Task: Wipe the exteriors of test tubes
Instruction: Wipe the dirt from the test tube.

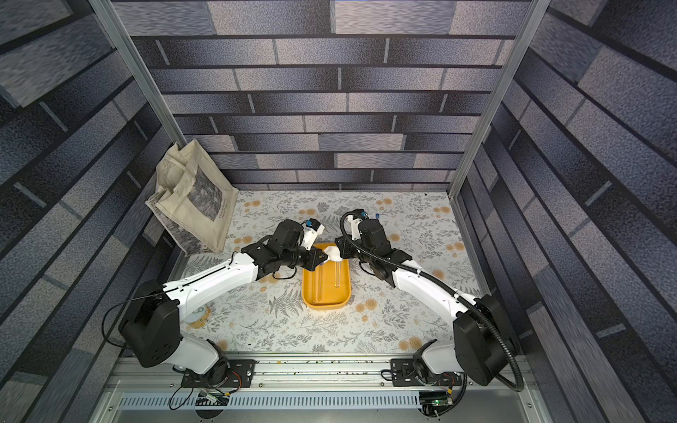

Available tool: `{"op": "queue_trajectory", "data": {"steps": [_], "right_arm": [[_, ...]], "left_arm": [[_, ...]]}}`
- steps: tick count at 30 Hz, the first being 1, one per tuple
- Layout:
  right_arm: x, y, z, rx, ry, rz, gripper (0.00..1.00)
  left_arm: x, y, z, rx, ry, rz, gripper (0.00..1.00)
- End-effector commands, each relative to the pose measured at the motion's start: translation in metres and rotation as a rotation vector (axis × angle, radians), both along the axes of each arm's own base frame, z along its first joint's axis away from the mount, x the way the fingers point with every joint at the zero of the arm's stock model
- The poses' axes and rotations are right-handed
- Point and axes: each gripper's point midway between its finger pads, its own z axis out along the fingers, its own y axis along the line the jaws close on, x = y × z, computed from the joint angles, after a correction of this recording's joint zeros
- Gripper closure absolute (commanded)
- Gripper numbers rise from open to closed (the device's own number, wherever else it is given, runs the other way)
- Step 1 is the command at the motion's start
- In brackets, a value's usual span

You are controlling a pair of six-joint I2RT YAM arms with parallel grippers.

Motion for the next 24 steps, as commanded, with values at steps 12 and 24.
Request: {"op": "queue_trajectory", "data": {"steps": [12, 24], "right_arm": [[-0.002, 0.001, 0.0, 0.007, -0.002, 0.003, 0.82], [-0.004, 0.0, 0.0, 0.01, -0.001, 0.004, 0.82]], "left_arm": [[-0.062, 0.003, -0.039, 0.006, 0.088, -0.074, 0.99], [-0.036, 0.001, -0.021, -0.013, 0.06, -0.061, 0.99]]}}
